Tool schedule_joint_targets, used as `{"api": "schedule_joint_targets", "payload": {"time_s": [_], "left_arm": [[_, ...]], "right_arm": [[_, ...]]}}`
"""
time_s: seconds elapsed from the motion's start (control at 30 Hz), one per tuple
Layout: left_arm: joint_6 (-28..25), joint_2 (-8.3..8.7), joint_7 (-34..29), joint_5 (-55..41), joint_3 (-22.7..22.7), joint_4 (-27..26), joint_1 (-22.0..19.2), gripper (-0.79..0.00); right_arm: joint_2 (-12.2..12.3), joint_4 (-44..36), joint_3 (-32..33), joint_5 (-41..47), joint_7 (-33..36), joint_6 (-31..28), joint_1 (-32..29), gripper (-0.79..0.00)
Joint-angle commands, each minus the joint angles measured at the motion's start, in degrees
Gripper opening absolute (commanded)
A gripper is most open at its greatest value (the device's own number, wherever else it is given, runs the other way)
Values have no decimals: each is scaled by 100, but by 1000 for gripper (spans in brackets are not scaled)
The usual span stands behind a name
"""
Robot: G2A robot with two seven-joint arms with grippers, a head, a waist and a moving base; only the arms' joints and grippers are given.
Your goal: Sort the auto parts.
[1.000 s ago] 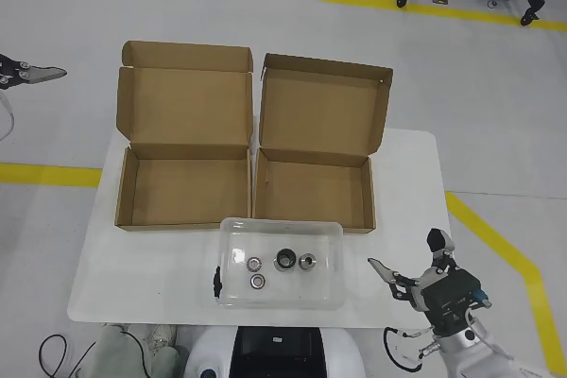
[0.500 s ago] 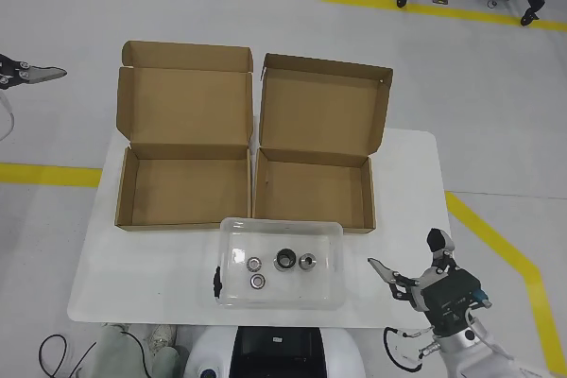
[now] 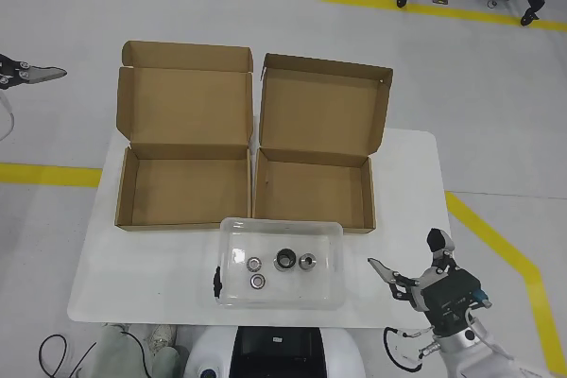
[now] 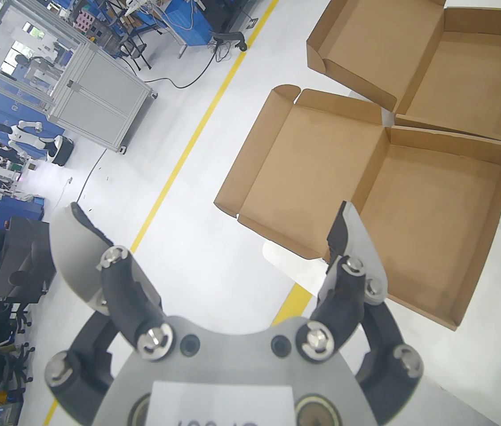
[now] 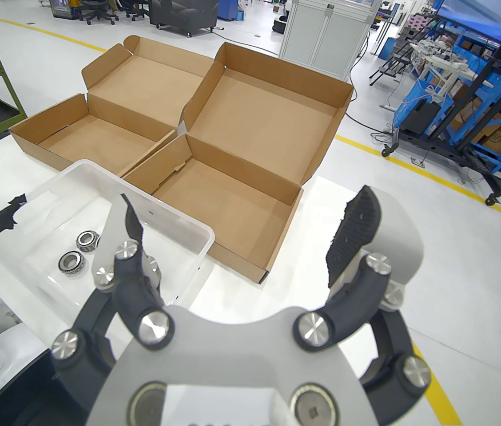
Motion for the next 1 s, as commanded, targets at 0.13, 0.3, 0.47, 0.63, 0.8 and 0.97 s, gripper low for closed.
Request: {"api": "schedule_joint_targets", "payload": {"time_s": [0.13, 0.3, 0.47, 0.63, 0.8, 0.97], "left_arm": [[0, 0, 0, 0, 0, 0, 0, 0], [0, 0, 0, 0, 0, 0, 0, 0], [0, 0, 0, 0, 0, 0, 0, 0], [0, 0, 0, 0, 0, 0, 0, 0], [0, 0, 0, 0, 0, 0, 0, 0], [0, 0, 0, 0, 0, 0, 0, 0]], "right_arm": [[2, 40, -9, -9, 60, -6, 26, 0], [56, 158, -281, -408, 793, -507, 455, 0], [92, 502, -755, -573, 1447, -1023, 1155, 0], [106, 920, -1393, -703, 2186, -1587, 1958, 0], [74, 1385, -2085, -606, 2690, -1840, 2741, 0], [45, 1763, -2428, -179, 2892, -1882, 3167, 0]]}}
